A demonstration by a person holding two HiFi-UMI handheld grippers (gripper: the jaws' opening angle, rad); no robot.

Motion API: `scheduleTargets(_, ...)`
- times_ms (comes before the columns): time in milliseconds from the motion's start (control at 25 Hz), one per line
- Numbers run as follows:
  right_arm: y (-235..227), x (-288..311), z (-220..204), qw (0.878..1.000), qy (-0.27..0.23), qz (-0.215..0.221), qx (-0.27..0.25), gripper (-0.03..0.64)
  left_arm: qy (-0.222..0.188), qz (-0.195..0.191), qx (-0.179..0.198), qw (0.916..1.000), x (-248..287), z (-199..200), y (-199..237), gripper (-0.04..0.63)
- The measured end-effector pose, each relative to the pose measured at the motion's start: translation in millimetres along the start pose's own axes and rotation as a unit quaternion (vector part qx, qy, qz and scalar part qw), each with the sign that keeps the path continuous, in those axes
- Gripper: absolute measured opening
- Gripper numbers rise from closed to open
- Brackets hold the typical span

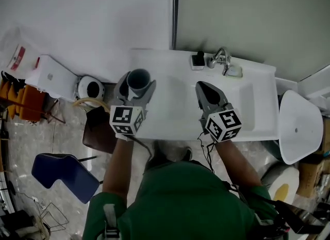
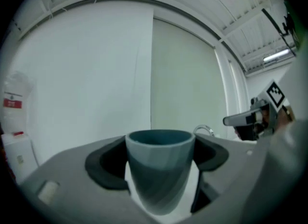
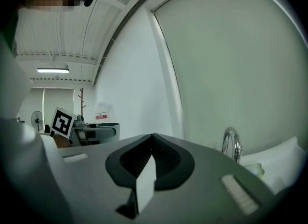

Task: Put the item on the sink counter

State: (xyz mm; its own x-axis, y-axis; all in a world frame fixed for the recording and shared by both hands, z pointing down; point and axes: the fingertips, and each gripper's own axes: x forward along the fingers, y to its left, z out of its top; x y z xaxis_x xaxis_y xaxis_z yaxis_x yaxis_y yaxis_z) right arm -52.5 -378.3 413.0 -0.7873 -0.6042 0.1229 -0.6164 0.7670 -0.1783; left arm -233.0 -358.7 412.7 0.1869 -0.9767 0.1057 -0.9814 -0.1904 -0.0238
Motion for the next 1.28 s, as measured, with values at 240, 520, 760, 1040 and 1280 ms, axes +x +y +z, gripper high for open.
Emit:
scheduleTargets(240,-19,27,-10,0.997,0.016,-0.076,0.005,-0.002,0.010,-0.040,0.019,0.9989,64,-31,44,0.391)
scheduleTargets(520,-42,35,-24,0.986,0.040,-0.160,0.014,-0.002,0.034,-0.075,0.022,0.9964,134,-85,82,0.391)
scheduleTargets(760,-56,37,-40,0.977,0.063,-0.205,0.024,-0.002,0.066,-0.094,0.021,0.9931,181,-134,97,0.391)
scheduleTargets(1040,-53,39,-63,0.970,0.087,-0.223,0.038,-0.002,0.094,-0.106,0.032,0.9894,215,-179,105,0.393)
scheduleTargets(1280,-49,37,-77,0.968,0.096,-0.228,0.042,-0.002,0.102,-0.096,0.024,0.9899,227,-204,113,0.393)
